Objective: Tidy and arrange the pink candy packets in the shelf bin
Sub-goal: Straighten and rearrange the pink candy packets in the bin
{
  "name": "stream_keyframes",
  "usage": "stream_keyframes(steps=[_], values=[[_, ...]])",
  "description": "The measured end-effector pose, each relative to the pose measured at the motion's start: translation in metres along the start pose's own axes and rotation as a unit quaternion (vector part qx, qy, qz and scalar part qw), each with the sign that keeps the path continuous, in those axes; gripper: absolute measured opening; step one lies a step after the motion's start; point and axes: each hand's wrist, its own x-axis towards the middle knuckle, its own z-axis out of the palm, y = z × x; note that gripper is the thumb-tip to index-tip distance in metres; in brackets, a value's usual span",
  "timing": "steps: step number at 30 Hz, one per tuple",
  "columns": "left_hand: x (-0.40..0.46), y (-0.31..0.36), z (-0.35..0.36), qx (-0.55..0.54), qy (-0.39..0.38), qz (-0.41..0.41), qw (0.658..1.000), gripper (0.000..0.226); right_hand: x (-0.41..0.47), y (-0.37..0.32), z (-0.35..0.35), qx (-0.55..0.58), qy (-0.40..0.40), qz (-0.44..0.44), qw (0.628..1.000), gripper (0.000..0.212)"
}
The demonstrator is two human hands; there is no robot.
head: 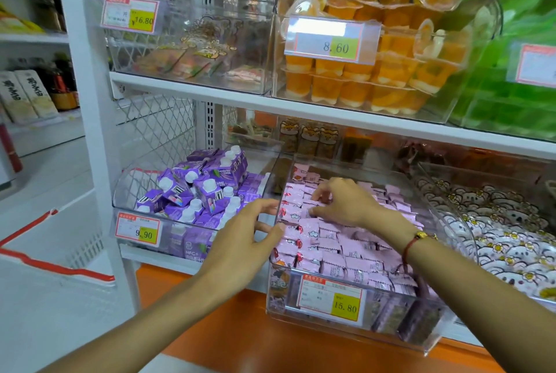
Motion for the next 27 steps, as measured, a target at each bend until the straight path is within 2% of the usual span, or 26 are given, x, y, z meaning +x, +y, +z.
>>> stream_keyframes(steps=[4, 7, 9, 12, 19, 24, 26, 27], values=[[0.001, -0.001, -0.001, 0.000, -0.001, -0.006, 1.000, 0.029, 0.003, 0.005, 0.002, 0.044, 0.024, -0.007, 0.999, 0.021], [0.002, -0.001, -0.002, -0.002, -0.001, -0.006, 1.000, 0.028, -0.001, 0.009, 0.001, 0.190, 0.023, 0.005, 0.982, 0.010], [0.002, 0.000, -0.003, -0.008, 0.000, -0.006, 1.000, 0.027, -0.005, 0.009, 0.002, 0.236, 0.048, 0.015, 0.970, 0.011], [0.001, 0.001, -0.003, -0.010, -0.004, -0.009, 1.000, 0.027, -0.009, 0.006, 0.008, 0.275, 0.103, 0.023, 0.956, 0.016], [-0.001, 0.005, -0.004, 0.004, -0.001, -0.019, 1.000, 0.035, -0.020, -0.010, -0.004, 0.318, 0.272, -0.002, 0.908, 0.007], [-0.002, 0.010, -0.006, 0.022, 0.018, -0.012, 1.000, 0.045, -0.033, -0.012, -0.022, 0.323, 0.312, -0.004, 0.893, 0.007], [-0.002, 0.012, -0.006, 0.020, 0.027, -0.010, 0.999, 0.046, -0.040, -0.013, -0.029, 0.337, 0.379, 0.028, 0.861, 0.007], [-0.002, 0.012, -0.007, 0.021, 0.037, -0.006, 0.999, 0.045, -0.044, -0.013, -0.033, 0.367, 0.418, 0.050, 0.830, 0.007]])
